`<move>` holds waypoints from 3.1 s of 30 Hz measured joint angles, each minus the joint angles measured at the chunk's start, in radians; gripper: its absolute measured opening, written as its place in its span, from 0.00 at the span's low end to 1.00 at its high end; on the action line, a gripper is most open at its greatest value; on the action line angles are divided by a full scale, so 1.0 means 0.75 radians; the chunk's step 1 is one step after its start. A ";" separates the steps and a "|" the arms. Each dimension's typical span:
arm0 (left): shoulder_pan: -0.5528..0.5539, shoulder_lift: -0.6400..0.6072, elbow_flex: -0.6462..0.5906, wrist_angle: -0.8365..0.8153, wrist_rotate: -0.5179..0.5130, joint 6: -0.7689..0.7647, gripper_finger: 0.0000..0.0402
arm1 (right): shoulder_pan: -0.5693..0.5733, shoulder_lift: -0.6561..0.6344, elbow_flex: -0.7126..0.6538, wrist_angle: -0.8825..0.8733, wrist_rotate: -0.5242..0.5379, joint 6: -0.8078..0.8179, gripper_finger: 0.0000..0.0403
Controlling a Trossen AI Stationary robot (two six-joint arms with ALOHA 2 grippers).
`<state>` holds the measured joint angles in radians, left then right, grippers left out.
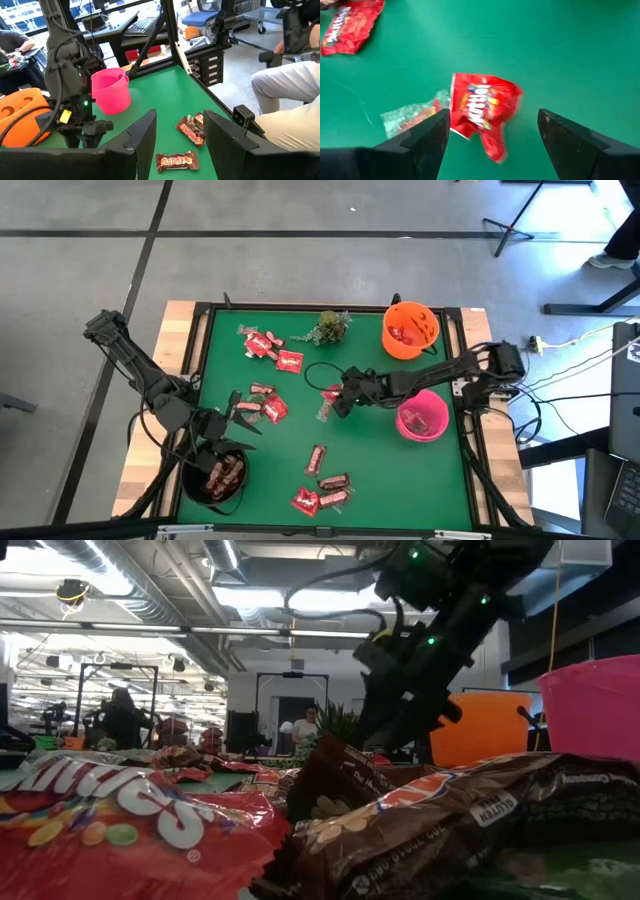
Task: Sort candy
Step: Put the red candy into the orange bucket, then put the orange candy into the pink bucket
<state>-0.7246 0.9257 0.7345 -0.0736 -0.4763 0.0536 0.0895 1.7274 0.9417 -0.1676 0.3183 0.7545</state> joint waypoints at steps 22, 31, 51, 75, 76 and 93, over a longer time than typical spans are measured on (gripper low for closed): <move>0.000 0.000 0.000 -0.001 -0.001 -0.014 0.38 | 0.002 0.111 0.042 0.120 -0.151 -0.031 0.04; 0.000 0.000 0.000 -0.012 -0.001 -0.029 0.38 | 0.024 0.021 0.249 0.000 -0.146 -0.176 0.01; -0.003 -0.001 0.001 -0.001 0.009 -0.023 0.38 | -0.030 -0.801 0.107 -1.003 0.665 0.204 0.01; 0.000 -0.001 0.001 0.020 0.009 0.011 0.38 | -0.190 -1.069 -0.114 -0.622 0.506 0.137 0.61; 0.003 -0.001 0.001 0.020 0.009 0.011 0.38 | -0.190 -1.071 -0.114 -0.507 0.459 0.071 0.61; 0.039 0.005 0.001 0.019 0.009 -0.023 0.38 | 0.155 -0.744 -0.111 0.418 0.269 -0.273 0.62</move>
<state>-0.6956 0.9295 0.7349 -0.0593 -0.4698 0.0364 0.2059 1.1692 0.8581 0.1458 0.5201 0.5496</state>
